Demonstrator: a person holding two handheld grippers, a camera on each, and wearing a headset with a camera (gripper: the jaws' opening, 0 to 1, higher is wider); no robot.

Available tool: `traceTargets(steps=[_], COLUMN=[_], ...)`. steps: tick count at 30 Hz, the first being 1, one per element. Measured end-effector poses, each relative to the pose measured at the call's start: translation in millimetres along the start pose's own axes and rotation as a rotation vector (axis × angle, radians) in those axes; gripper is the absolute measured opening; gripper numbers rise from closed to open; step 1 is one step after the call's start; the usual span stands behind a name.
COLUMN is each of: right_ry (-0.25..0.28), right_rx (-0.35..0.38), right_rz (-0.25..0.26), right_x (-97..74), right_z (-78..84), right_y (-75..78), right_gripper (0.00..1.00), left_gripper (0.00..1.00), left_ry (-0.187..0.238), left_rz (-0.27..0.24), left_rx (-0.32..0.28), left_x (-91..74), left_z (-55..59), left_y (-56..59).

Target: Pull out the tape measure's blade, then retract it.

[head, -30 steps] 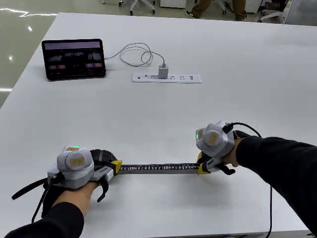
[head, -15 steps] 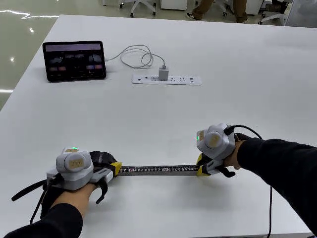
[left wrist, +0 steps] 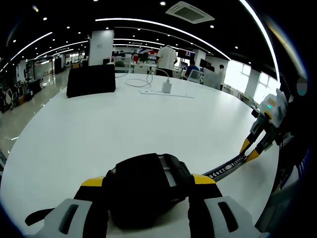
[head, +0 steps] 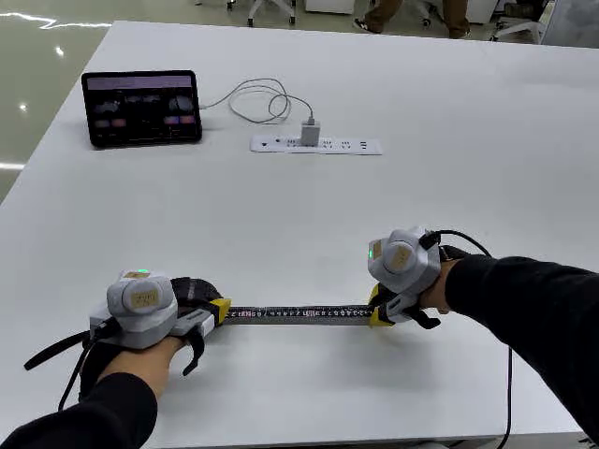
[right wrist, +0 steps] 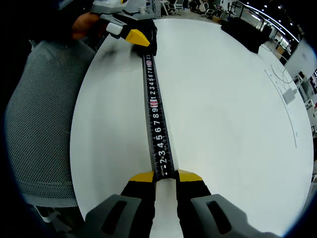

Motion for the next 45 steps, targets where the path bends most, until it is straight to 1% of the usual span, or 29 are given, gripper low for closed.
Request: traceTargets(steps=[2,6,12,16,30,45], right_ry=[0.005,0.0,-0.001,0.009,0.01,0.025], right_rx=[0.003,-0.007,0.0,0.01,0.001,0.006], right_rz=[-0.002,-0.004,-0.007,-0.007,-0.011,-0.011], right_x=[0.3,0.9,1.6,2.2,5.1,9.3], right_z=[-0.5,-3.5,-5.8,-6.6,-12.5,-19.2], right_y=[0.0,-0.9,-1.1,-1.5,-2.1,-3.2], right_gripper=[0.11,0.11,0.11,0.11,0.12,0.12], left_gripper=[0.61,0.61,0.61,0.61,0.61,0.61], left_ry=[0.0,0.001,0.0,0.0,0.001,0.001], left_rz=[0.0,0.001,0.002,0.002,0.002,0.003], left_rx=[0.0,0.0,-0.001,-0.001,-0.003,-0.004], left_x=[0.0,-0.1,-0.4,-0.1,0.0,-0.5], left_z=[0.0,0.1,0.1,0.2,0.2,0.6], left_y=[0.0,0.2,0.1,-0.3,-0.5,-0.3])
Point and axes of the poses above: the centre of the closed fingertips' face, and the gripper's own axes: x roughly forward along the fingers, y roughly to its right, z roughly out of its underside, the point moved 9 cm from there along -x, roughly backward along the fingers, and after that the axes turned 2 degrees about y, right-handed, at the moved point
